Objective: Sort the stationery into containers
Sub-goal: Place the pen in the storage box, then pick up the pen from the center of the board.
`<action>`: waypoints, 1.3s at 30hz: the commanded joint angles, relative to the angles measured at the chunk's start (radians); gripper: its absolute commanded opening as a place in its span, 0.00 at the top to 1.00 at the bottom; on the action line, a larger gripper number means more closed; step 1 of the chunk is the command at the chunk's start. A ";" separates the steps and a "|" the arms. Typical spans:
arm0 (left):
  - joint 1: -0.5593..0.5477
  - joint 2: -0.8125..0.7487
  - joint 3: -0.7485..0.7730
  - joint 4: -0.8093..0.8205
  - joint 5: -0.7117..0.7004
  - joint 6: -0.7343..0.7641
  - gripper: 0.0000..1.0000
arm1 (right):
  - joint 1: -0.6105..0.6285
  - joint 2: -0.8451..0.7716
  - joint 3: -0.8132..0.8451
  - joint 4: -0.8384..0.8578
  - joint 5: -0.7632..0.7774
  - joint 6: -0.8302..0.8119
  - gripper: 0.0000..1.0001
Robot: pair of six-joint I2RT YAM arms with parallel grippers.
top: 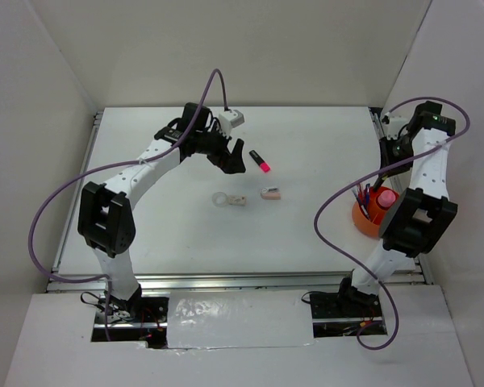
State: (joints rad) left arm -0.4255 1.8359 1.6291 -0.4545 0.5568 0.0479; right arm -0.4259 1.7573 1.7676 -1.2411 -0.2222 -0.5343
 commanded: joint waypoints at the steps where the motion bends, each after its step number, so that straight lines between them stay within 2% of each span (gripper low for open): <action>1: 0.005 0.005 0.018 0.037 0.028 0.004 0.01 | 0.024 0.004 -0.013 0.058 0.037 -0.016 0.93; 8: 0.004 0.052 0.067 0.027 0.000 0.026 0.01 | 0.050 0.045 0.015 0.043 0.052 -0.015 0.72; 9: 0.004 0.062 0.089 0.028 -0.018 0.036 0.01 | 0.053 0.050 0.026 0.039 0.056 -0.013 0.70; 10: 0.001 0.089 0.106 0.022 -0.037 0.040 0.01 | 0.053 0.053 0.027 0.035 0.058 -0.009 0.62; 12: -0.010 0.130 0.190 -0.004 -0.096 0.047 0.01 | 0.056 0.060 0.038 0.026 0.057 -0.006 0.57; 15: -0.022 0.193 0.261 0.023 -0.164 -0.029 0.01 | 0.055 0.054 0.033 0.029 0.055 0.005 0.54; 16: -0.033 0.215 0.268 0.066 -0.214 -0.081 0.01 | 0.056 0.051 0.030 0.029 0.050 0.010 0.50; 20: -0.093 0.273 0.322 0.131 -0.458 -0.284 0.01 | 0.055 0.013 0.041 0.026 0.024 0.042 0.49; 22: -0.134 0.310 0.339 0.143 -0.588 -0.319 0.01 | 0.055 -0.010 0.073 0.014 -0.018 0.069 0.49; 26: -0.193 0.373 0.374 0.200 -0.740 -0.411 0.01 | 0.059 -0.056 0.124 0.014 -0.094 0.123 0.49; 32: -0.210 0.529 0.506 0.165 -0.899 -0.537 0.01 | 0.082 -0.130 0.124 0.029 -0.141 0.183 0.48; 39: -0.210 0.641 0.545 0.135 -0.942 -0.595 0.01 | 0.092 -0.157 0.112 0.019 -0.163 0.201 0.48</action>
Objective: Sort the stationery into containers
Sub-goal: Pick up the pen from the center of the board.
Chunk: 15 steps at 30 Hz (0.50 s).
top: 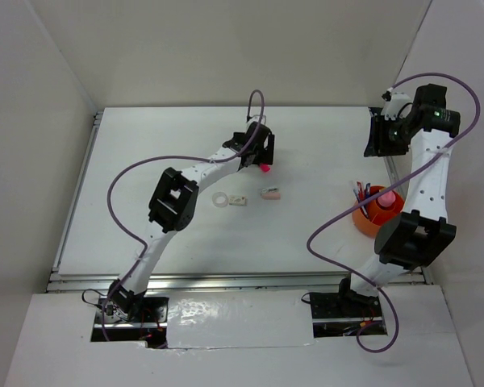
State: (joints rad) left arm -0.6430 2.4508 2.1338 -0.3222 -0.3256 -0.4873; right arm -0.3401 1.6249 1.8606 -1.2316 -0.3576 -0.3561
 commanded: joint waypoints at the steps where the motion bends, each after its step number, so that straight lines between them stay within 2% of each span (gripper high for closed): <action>1: 0.008 0.036 0.040 0.002 -0.059 -0.072 0.01 | 0.006 -0.030 0.012 0.012 -0.027 0.023 0.48; 7: 0.003 0.077 0.028 -0.005 -0.013 -0.111 0.01 | 0.007 -0.039 0.006 0.014 -0.032 0.025 0.48; 13: -0.026 0.083 0.011 -0.001 -0.033 -0.088 0.01 | 0.006 -0.045 0.006 0.015 -0.035 0.020 0.48; 15: -0.033 0.076 -0.015 0.003 -0.029 -0.079 0.08 | 0.006 -0.048 0.003 0.017 -0.040 0.020 0.48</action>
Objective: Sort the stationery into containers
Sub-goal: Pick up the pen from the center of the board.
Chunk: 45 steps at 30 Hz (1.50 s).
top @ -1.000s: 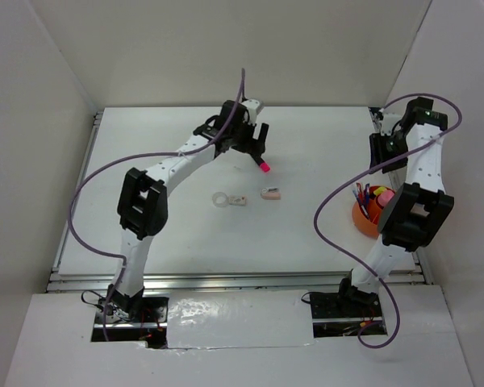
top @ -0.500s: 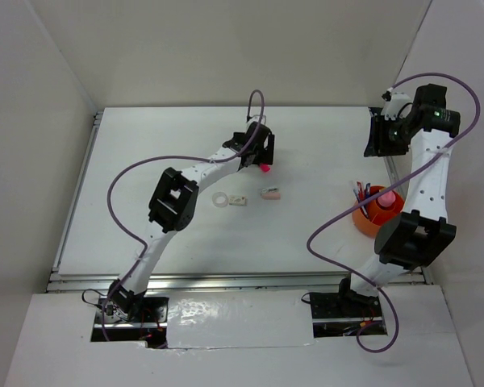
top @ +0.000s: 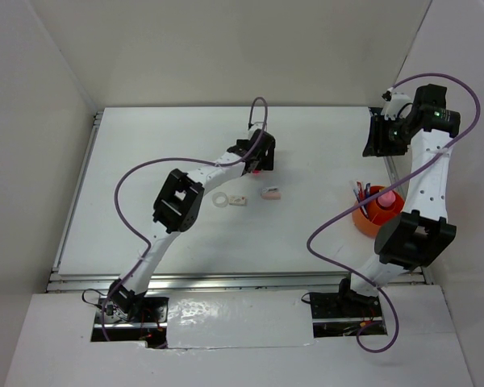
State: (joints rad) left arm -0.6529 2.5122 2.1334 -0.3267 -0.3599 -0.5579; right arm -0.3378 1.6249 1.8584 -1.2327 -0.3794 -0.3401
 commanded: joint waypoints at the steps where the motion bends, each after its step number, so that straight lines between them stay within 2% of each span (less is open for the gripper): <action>1: -0.025 0.002 -0.029 0.018 0.006 -0.007 0.12 | 0.005 -0.054 0.004 0.019 -0.018 0.004 0.48; 5: -0.013 -0.018 -0.081 0.048 0.019 -0.010 0.31 | 0.005 -0.059 -0.004 0.018 -0.035 0.004 0.48; 9: 0.012 0.014 -0.020 0.032 0.044 -0.004 0.42 | 0.019 -0.068 -0.021 0.019 -0.042 0.007 0.48; 13: 0.036 0.043 0.019 0.037 0.067 -0.002 0.45 | 0.042 -0.071 -0.018 0.021 -0.038 0.016 0.48; 16: 0.045 0.043 0.026 0.032 0.064 0.016 0.57 | 0.065 -0.063 0.002 0.013 -0.036 0.026 0.49; 17: 0.048 0.040 0.017 0.020 0.082 0.010 0.66 | 0.069 -0.065 0.011 0.012 -0.042 0.029 0.49; 19: 0.067 0.004 -0.036 0.018 0.128 -0.017 0.77 | 0.091 -0.068 0.012 0.015 -0.070 0.039 0.49; 21: 0.084 -0.070 -0.126 0.052 0.162 -0.051 0.82 | 0.117 -0.079 0.001 0.018 -0.101 0.049 0.49; 23: 0.108 -0.169 -0.208 0.140 0.245 -0.066 0.83 | 0.134 -0.091 -0.010 0.025 -0.153 0.053 0.49; 25: 0.124 -0.254 -0.354 0.233 0.303 -0.070 0.84 | 0.154 -0.099 -0.024 0.030 -0.190 0.061 0.49; 27: 0.136 -0.375 -0.444 0.316 0.387 -0.030 0.85 | 0.161 -0.103 -0.033 0.022 -0.260 0.053 0.49; 30: 0.157 -0.483 -0.443 0.330 0.518 -0.040 0.95 | 0.164 -0.151 -0.100 0.065 -0.329 0.030 0.49; 33: 0.180 -0.536 -0.403 0.214 0.604 -0.115 1.00 | 0.189 -0.236 -0.195 0.165 -0.326 -0.011 0.49; 35: 0.190 -0.564 -0.394 0.169 0.637 -0.175 1.00 | 0.242 -0.316 -0.249 0.243 -0.299 -0.069 0.49; 39: 0.190 -0.615 -0.431 0.095 0.668 -0.290 1.00 | 0.426 -0.469 -0.419 0.361 -0.104 -0.213 0.49; 43: 0.161 -0.688 -0.492 0.077 0.633 -0.369 1.00 | 0.652 -0.696 -0.649 0.635 0.076 -0.406 0.44; 45: 0.142 -0.710 -0.512 0.060 0.599 -0.385 1.00 | 0.778 -0.743 -0.761 0.750 0.159 -0.515 0.40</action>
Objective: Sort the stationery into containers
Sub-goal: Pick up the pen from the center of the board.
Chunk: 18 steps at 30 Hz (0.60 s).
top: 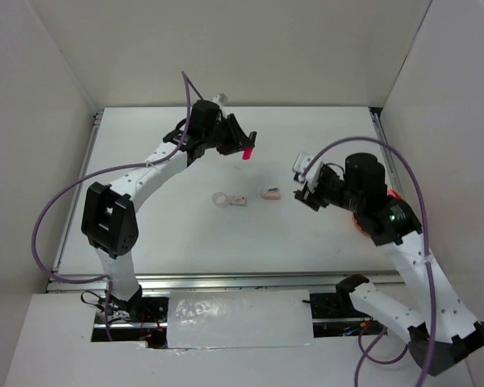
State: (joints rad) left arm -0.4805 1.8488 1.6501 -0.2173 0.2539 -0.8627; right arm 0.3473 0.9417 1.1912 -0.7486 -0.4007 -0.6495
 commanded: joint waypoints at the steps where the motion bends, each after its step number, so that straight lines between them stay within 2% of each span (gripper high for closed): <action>1: -0.052 -0.065 -0.042 -0.069 -0.025 -0.084 1.00 | 0.126 -0.087 -0.120 0.297 0.195 -0.240 0.39; 5: -0.110 -0.088 -0.062 -0.108 -0.056 -0.085 1.00 | 0.249 -0.103 -0.227 0.388 0.185 -0.396 0.38; 11: -0.162 -0.097 -0.105 -0.122 -0.028 -0.085 1.00 | 0.309 -0.133 -0.428 0.609 0.090 -0.652 0.39; 18: -0.165 -0.100 -0.127 -0.114 0.015 -0.102 1.00 | 0.325 -0.118 -0.519 0.678 -0.001 -0.739 0.43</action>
State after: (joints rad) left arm -0.6487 1.7954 1.5200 -0.3458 0.2382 -0.9482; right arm 0.6586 0.8284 0.6769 -0.2012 -0.3485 -1.3094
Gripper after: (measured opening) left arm 0.415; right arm 0.572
